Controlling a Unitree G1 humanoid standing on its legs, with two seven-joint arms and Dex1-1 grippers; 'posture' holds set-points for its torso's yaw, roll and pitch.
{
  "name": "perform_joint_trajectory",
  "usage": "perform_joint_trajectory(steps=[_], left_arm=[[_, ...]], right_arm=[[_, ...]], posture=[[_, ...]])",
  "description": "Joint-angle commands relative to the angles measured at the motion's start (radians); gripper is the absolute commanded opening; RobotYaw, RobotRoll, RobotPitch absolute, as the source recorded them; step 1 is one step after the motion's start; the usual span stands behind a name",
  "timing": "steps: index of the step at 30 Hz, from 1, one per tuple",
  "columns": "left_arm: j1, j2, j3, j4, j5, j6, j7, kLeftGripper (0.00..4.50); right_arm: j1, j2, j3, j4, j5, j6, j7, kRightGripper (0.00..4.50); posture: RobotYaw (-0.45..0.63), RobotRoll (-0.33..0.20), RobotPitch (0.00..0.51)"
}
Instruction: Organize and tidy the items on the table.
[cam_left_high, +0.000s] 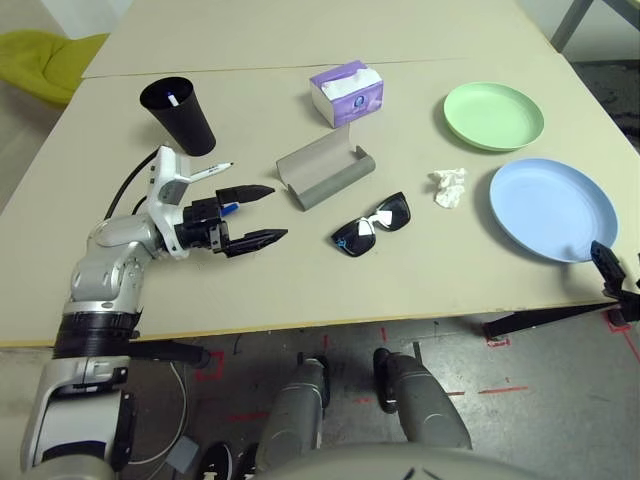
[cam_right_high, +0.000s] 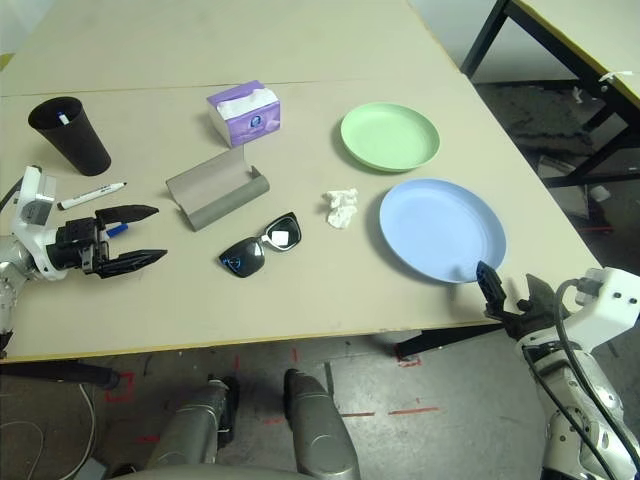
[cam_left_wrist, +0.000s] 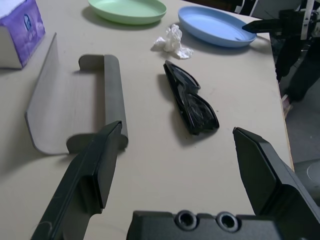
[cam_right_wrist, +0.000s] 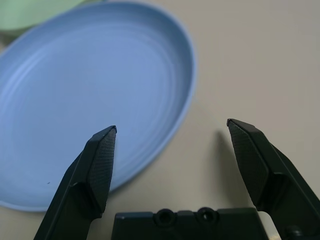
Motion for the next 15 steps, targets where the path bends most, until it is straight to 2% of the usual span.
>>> perform_joint_trajectory(steps=[1, 15], left_arm=[[0.024, 0.004, 0.015, -0.032, -0.008, 0.005, 0.01, 4.5], [0.047, -0.016, 0.009, -0.057, -0.018, 0.002, 0.048, 4.5]], right_arm=[[0.001, -0.017, 0.018, 0.011, -0.004, 0.068, -0.016, 4.48], [-0.034, -0.059, 0.013, 0.017, -0.063, 0.136, -0.059, 4.48]], posture=[[-0.22, 0.0, 0.248], [-0.22, 0.0, 0.239]])
